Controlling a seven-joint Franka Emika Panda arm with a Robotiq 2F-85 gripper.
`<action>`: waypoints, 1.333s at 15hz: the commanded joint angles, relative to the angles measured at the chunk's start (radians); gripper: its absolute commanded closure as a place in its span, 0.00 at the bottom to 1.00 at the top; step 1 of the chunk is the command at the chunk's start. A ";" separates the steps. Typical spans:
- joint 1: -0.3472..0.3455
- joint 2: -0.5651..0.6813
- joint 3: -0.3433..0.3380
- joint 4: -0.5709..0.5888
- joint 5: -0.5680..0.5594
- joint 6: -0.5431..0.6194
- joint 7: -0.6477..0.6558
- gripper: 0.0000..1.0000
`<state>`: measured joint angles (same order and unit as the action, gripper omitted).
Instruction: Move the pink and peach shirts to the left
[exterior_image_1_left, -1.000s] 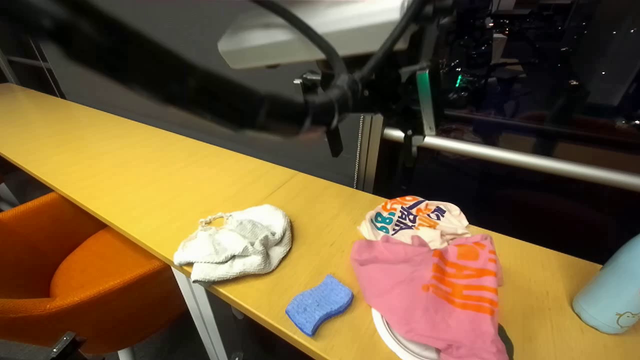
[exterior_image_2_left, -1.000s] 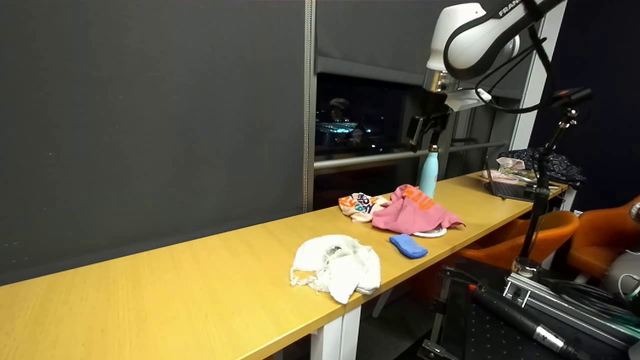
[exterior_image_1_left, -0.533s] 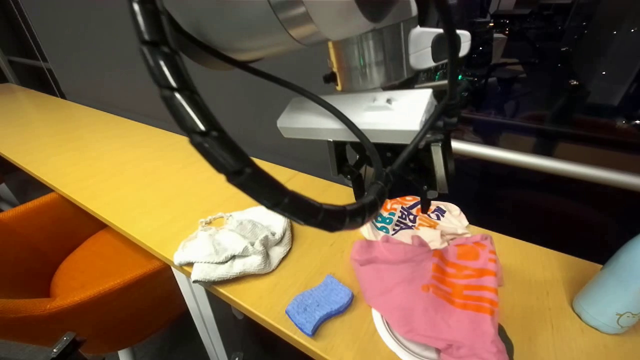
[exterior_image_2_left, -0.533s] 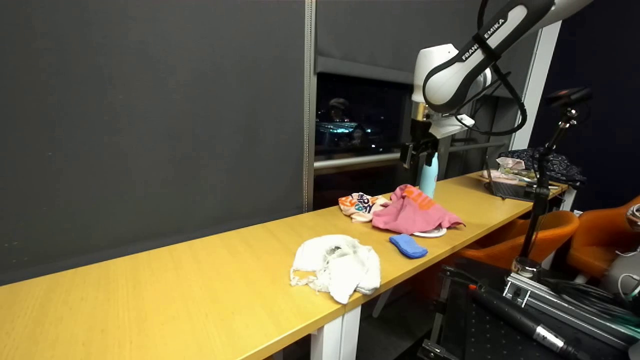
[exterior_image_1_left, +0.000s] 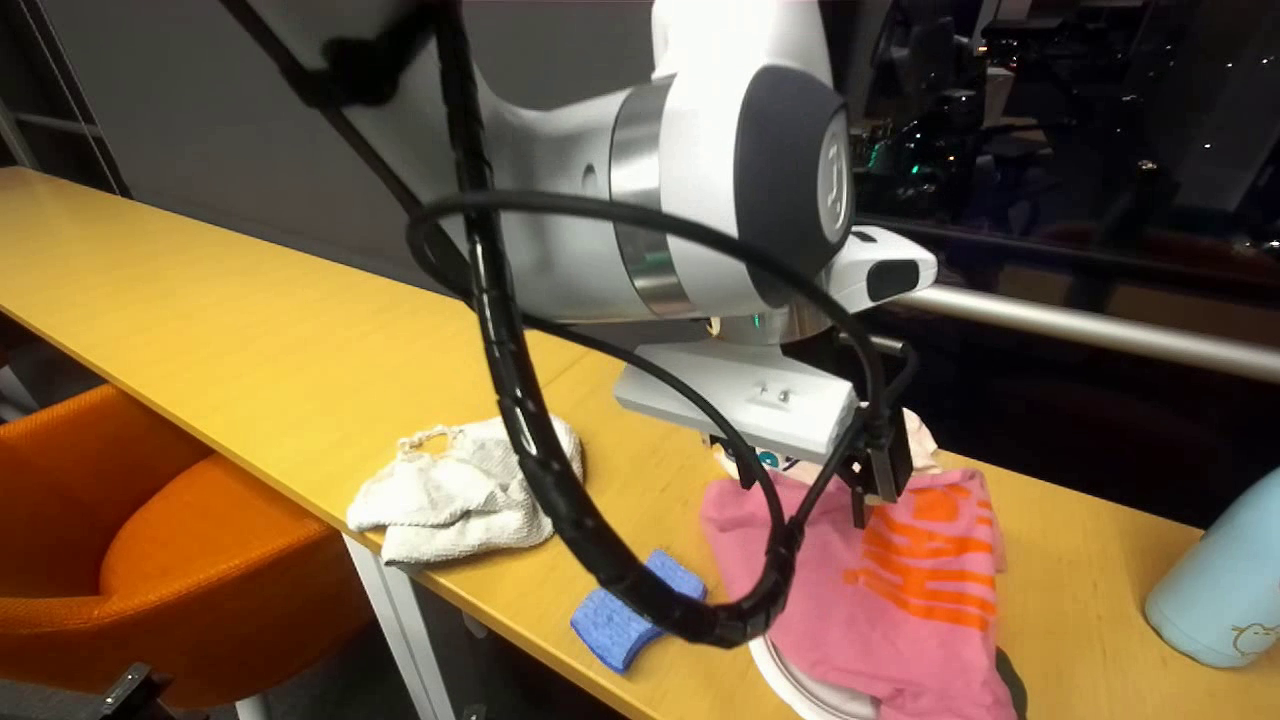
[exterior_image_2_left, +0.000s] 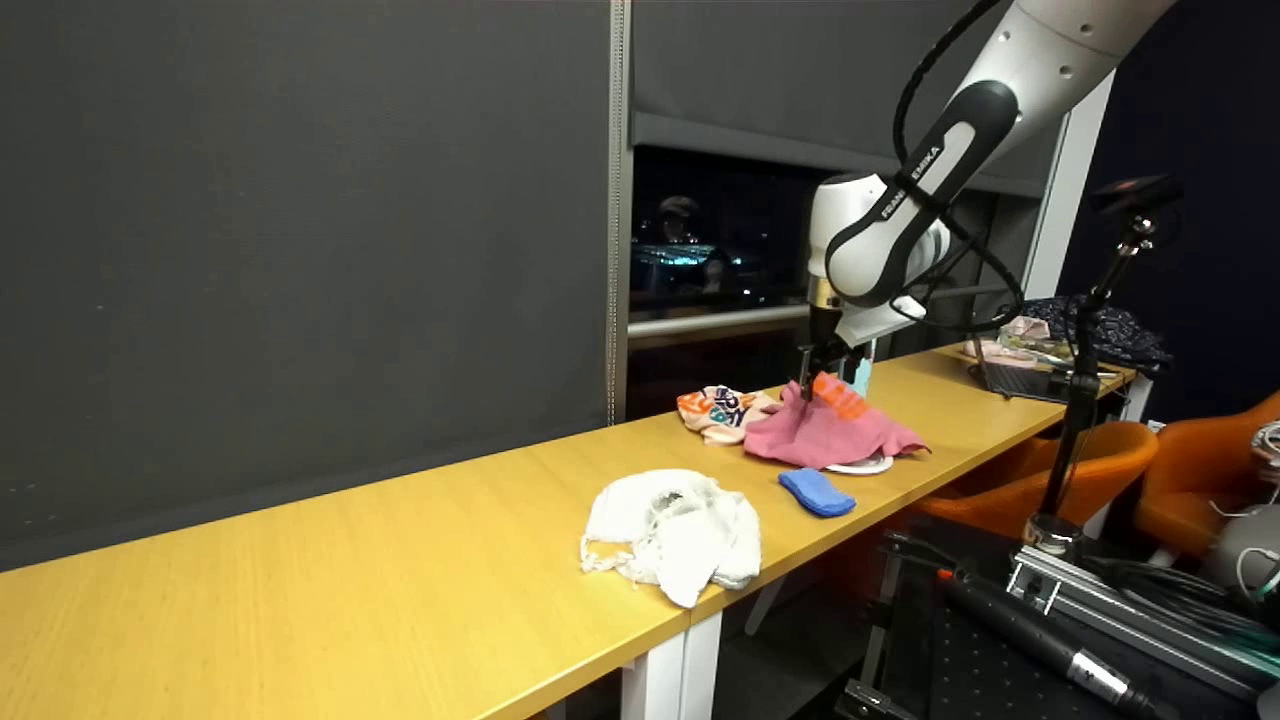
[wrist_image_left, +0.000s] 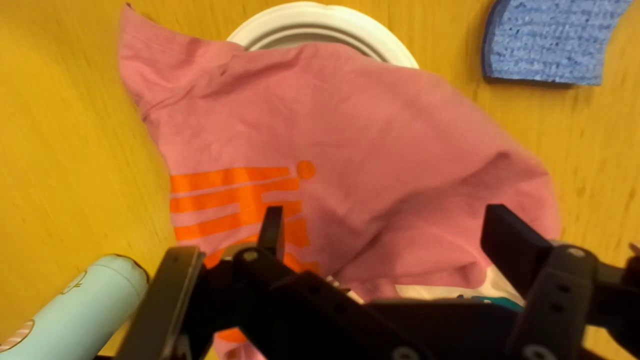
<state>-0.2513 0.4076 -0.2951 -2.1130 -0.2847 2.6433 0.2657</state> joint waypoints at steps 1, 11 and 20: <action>0.049 0.115 -0.039 0.090 0.021 0.049 0.054 0.00; 0.058 0.219 -0.067 0.118 0.095 0.057 0.055 0.32; 0.073 0.194 -0.081 0.099 0.126 0.057 0.059 0.99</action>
<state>-0.2036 0.6161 -0.3538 -2.0055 -0.1756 2.6856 0.3229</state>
